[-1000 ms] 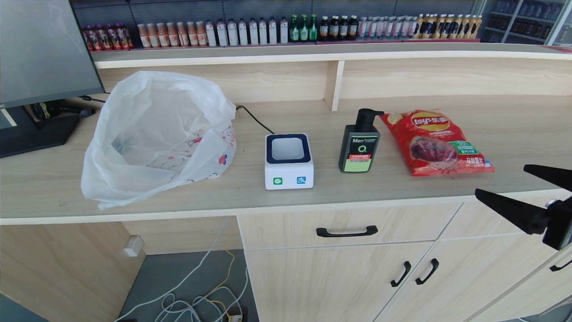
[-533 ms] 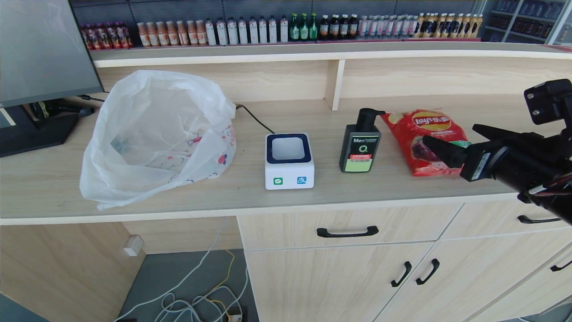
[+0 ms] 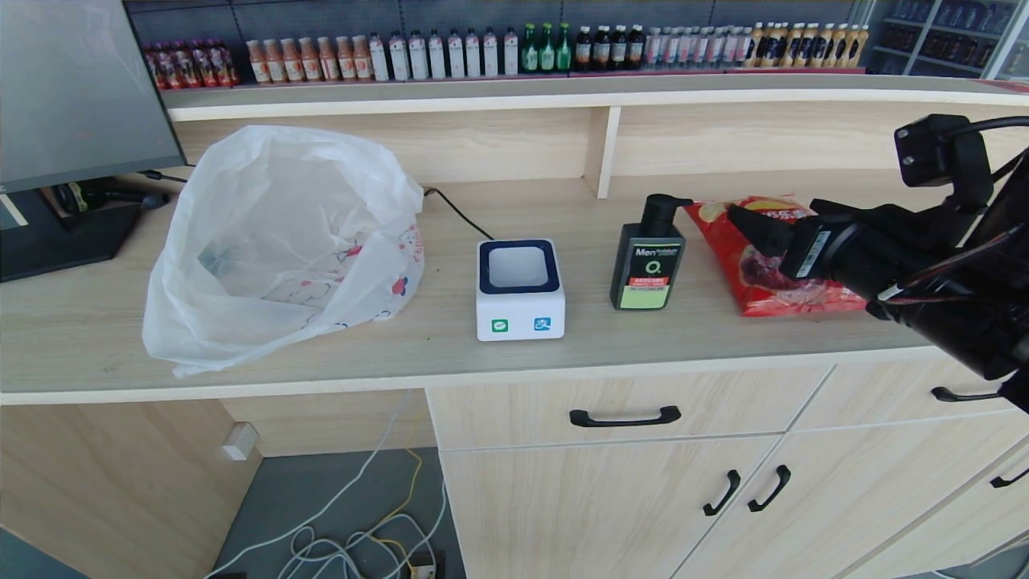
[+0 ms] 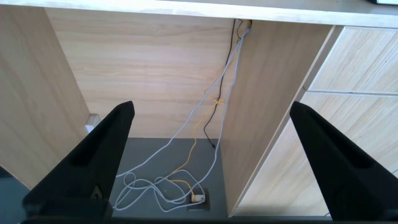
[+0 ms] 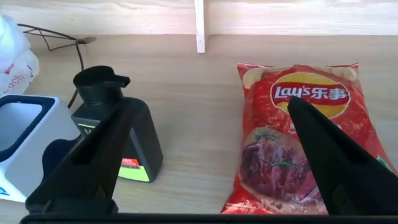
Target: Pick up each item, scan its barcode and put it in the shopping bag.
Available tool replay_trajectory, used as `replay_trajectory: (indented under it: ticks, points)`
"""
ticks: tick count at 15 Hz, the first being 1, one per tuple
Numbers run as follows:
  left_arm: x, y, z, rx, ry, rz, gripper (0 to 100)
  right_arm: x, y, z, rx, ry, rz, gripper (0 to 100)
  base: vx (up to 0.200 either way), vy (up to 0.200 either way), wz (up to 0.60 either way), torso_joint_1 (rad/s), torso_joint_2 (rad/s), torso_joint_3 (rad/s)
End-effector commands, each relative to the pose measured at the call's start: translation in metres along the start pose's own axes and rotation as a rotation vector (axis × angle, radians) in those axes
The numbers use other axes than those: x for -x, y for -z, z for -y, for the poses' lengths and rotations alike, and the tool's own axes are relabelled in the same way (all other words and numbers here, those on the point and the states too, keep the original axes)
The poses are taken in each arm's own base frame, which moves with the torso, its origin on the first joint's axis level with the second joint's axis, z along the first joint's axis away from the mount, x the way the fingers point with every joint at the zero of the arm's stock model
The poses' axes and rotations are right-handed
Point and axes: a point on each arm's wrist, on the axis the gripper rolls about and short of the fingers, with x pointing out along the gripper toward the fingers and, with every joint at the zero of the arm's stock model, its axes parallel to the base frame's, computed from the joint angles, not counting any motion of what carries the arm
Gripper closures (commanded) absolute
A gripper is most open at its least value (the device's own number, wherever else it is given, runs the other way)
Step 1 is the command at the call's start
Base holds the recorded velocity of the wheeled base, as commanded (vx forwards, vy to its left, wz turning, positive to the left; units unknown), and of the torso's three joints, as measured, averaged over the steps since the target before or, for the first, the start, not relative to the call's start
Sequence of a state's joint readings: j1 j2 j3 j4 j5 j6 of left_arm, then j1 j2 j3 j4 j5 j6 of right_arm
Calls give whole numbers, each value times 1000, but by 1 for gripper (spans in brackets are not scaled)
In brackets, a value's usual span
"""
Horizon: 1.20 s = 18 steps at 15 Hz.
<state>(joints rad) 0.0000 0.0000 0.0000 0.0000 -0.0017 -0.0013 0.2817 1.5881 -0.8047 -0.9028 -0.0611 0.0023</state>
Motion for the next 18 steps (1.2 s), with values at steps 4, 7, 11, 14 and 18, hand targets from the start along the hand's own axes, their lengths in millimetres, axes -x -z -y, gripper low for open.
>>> replay_trajectory:
  ticks: [4, 7, 11, 14, 18]
  points:
    - [0, 0, 0, 0, 0, 0, 0, -9, 3, -46, -70, -57, -13, 0, 0, 0, 0, 0, 0, 0]
    - [0, 0, 0, 0, 0, 0, 0, -5, 6, -47, -68, -38, -24, 0, 0, 0, 0, 0, 0, 0]
    - [0, 0, 0, 0, 0, 0, 0, -7, 0, -49, -15, -71, 13, 0, 0, 0, 0, 0, 0, 0]
    - [0, 0, 0, 0, 0, 0, 0, -14, 6, -57, 30, -79, 0, 0, 0, 0, 0, 0, 0, 0]
    - [0, 0, 0, 0, 0, 0, 0, -19, 9, -58, 33, -73, -5, 0, 0, 0, 0, 0, 0, 0]
